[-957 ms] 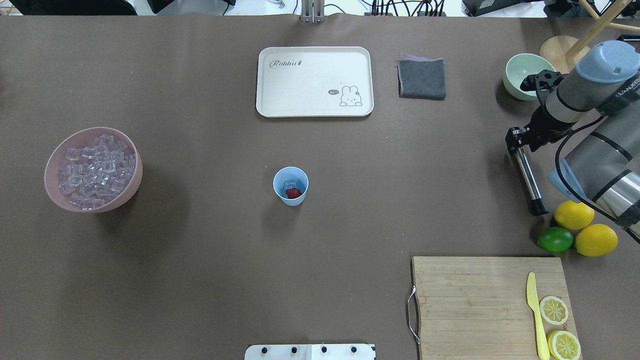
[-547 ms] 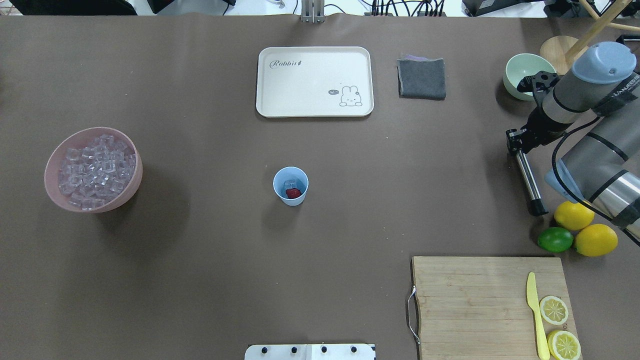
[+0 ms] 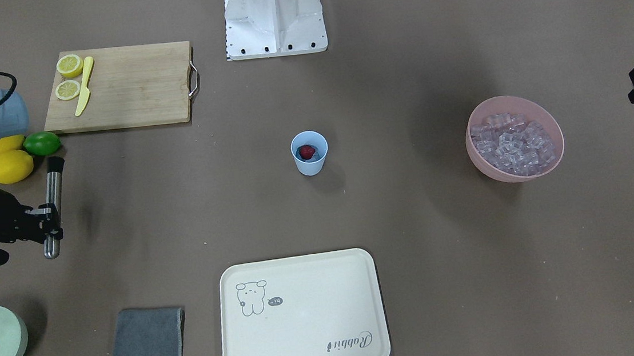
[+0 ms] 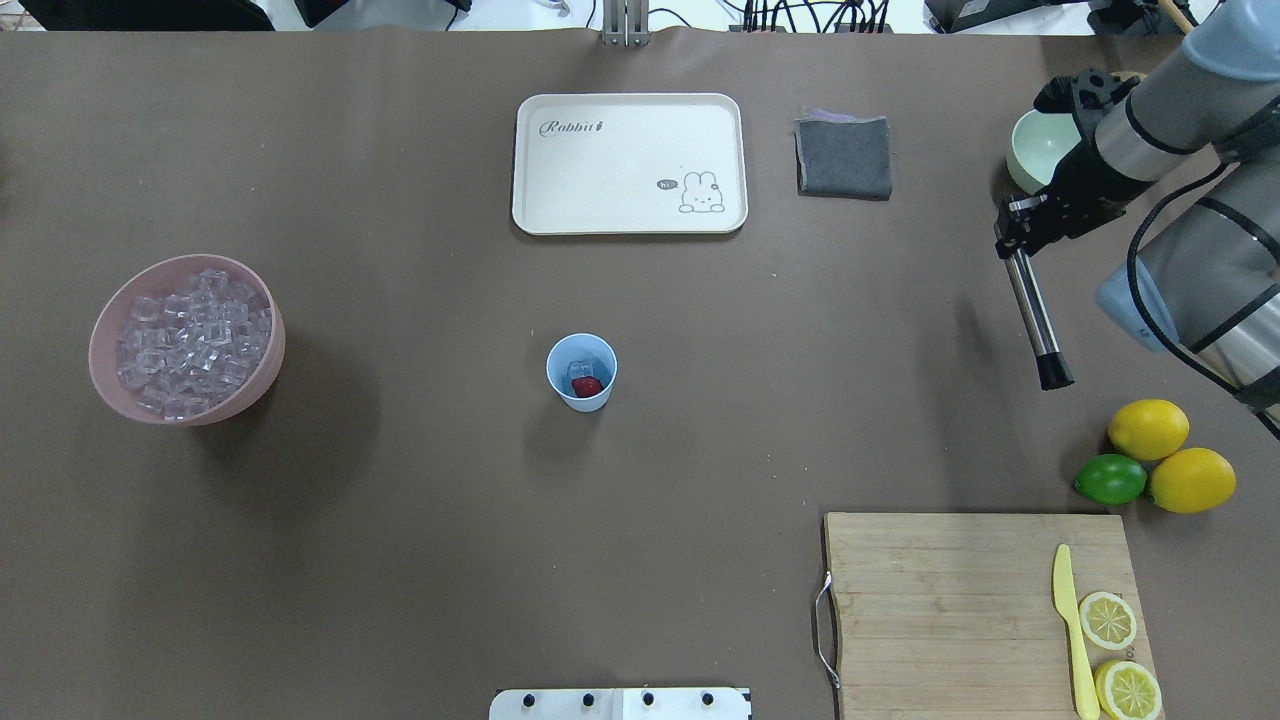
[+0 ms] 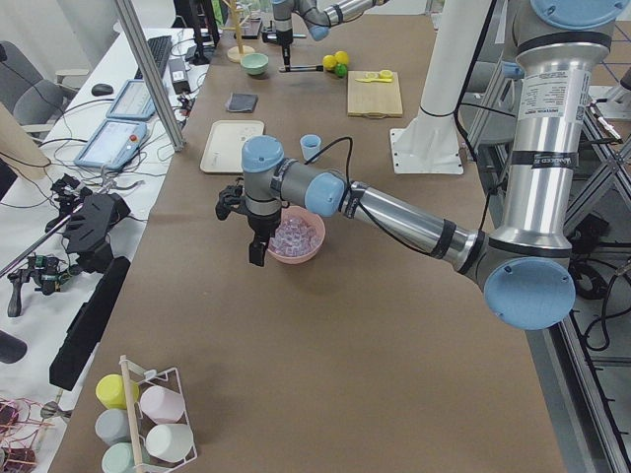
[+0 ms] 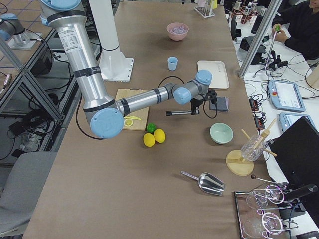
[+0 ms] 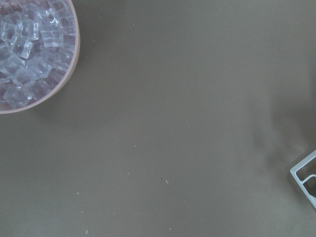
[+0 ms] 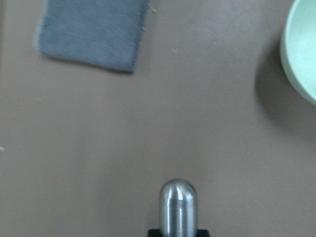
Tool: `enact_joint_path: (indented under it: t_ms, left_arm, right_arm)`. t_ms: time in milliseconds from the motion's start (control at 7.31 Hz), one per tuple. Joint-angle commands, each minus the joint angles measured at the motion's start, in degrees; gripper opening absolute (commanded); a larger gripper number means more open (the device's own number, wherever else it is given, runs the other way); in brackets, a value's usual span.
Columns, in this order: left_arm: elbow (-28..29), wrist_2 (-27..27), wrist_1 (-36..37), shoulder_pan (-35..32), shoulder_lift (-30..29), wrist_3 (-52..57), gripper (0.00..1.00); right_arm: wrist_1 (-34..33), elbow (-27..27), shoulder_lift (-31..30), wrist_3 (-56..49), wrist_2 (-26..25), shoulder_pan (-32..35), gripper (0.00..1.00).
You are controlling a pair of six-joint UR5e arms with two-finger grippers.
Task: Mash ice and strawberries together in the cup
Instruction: 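Carry the muddler upright and lower its tip into the cup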
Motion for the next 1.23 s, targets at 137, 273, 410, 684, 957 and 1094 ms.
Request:
enact_joint_path:
  t_ms: [137, 273, 410, 684, 957, 1094]
  left_arm:
    - [0.68, -0.64, -0.06, 0.22, -0.19, -0.07, 0.98]
    - [0.69, -0.64, -0.06, 0.31, -0.45, -0.07, 0.98]
    - [0.95, -0.64, 0.03, 0.4, -0.71, -0.07, 0.98]
    - [1.65, -0.73, 0.03, 0.48, -1.41, -0.07, 0.98]
    - [1.3, -0.73, 0.03, 0.48, -1.42, -0.07, 0.98]
    - [1.56, -0.73, -0.06, 0.48, -1.42, 0.02, 0.98]
  right_arm:
    - [-0.41, 20.16, 3.42, 13.75, -11.46, -7.13, 0.0]
    - [1.43, 21.59, 8.4, 23.64, -22.14, -13.62, 0.0]
    - [2.23, 23.09, 11.14, 27.13, -39.56, -24.12, 0.0]
    - [4.87, 21.53, 16.42, 27.6, -59.62, -35.88, 0.0]
    - [12.81, 16.36, 18.12, 28.05, -76.3, -43.53, 0.0]
    - [18.62, 12.68, 17.85, 27.61, -77.78, -43.91, 0.0]
